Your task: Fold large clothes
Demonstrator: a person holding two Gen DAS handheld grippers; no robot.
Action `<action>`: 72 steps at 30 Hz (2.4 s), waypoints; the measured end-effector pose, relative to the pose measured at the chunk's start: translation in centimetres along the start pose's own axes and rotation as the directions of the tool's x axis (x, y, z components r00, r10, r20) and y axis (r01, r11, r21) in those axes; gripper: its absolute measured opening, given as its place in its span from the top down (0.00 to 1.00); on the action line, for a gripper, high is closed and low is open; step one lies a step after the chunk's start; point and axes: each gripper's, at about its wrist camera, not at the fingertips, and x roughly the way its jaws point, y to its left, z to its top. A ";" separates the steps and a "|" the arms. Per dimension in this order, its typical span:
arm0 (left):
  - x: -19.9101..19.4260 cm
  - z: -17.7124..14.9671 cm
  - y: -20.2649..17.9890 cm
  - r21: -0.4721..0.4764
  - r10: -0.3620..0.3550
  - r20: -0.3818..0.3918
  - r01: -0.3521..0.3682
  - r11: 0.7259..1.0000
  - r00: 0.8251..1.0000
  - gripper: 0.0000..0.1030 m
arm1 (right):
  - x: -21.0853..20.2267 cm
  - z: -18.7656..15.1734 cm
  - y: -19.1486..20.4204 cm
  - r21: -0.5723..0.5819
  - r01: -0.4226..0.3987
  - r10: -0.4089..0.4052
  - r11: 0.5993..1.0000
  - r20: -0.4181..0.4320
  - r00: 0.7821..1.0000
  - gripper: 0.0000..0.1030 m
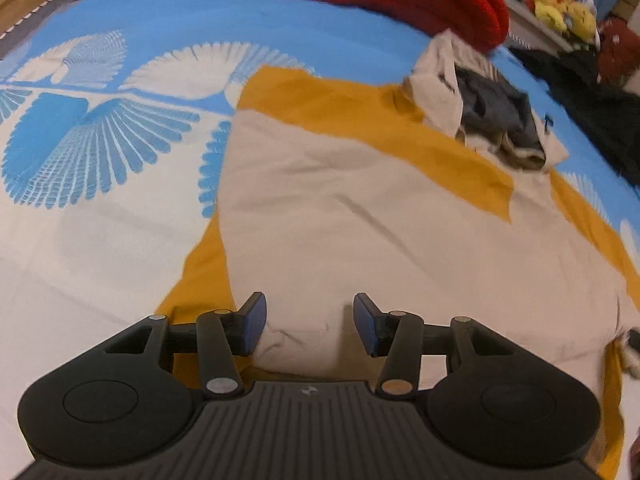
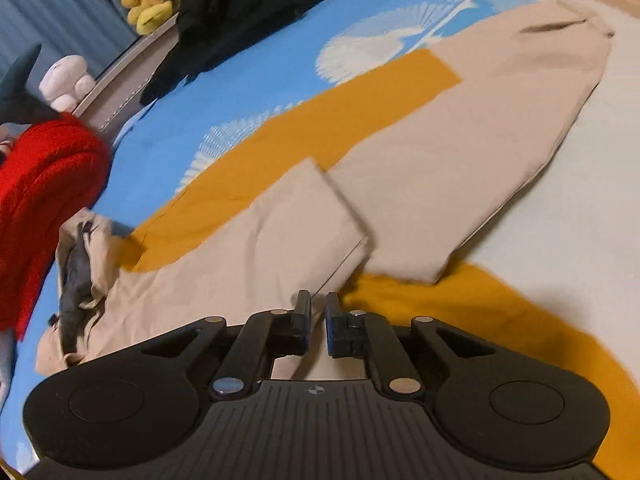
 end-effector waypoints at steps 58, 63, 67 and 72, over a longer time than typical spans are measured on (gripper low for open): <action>-4.4 -1.5 -4.8 0.191 -0.082 0.131 0.056 0.980 0.988 0.46 | 0.7 18.1 -25.8 0.220 0.056 -0.144 0.974 0.407 0.902 0.95; -5.4 -1.0 -3.3 0.163 -0.083 0.146 0.059 0.985 0.986 0.46 | -1.9 18.4 -18.8 0.033 0.099 -0.103 0.994 0.510 0.854 0.99; -6.3 -0.3 -1.5 0.114 -0.081 0.161 0.063 0.991 0.984 0.46 | -5.6 15.9 -9.7 -0.223 0.033 0.098 0.974 0.551 0.829 1.00; -7.6 1.1 1.1 0.034 -0.082 0.186 0.077 0.996 0.979 0.46 | -11.8 6.1 3.9 -0.680 -0.172 0.529 0.713 0.360 0.769 1.00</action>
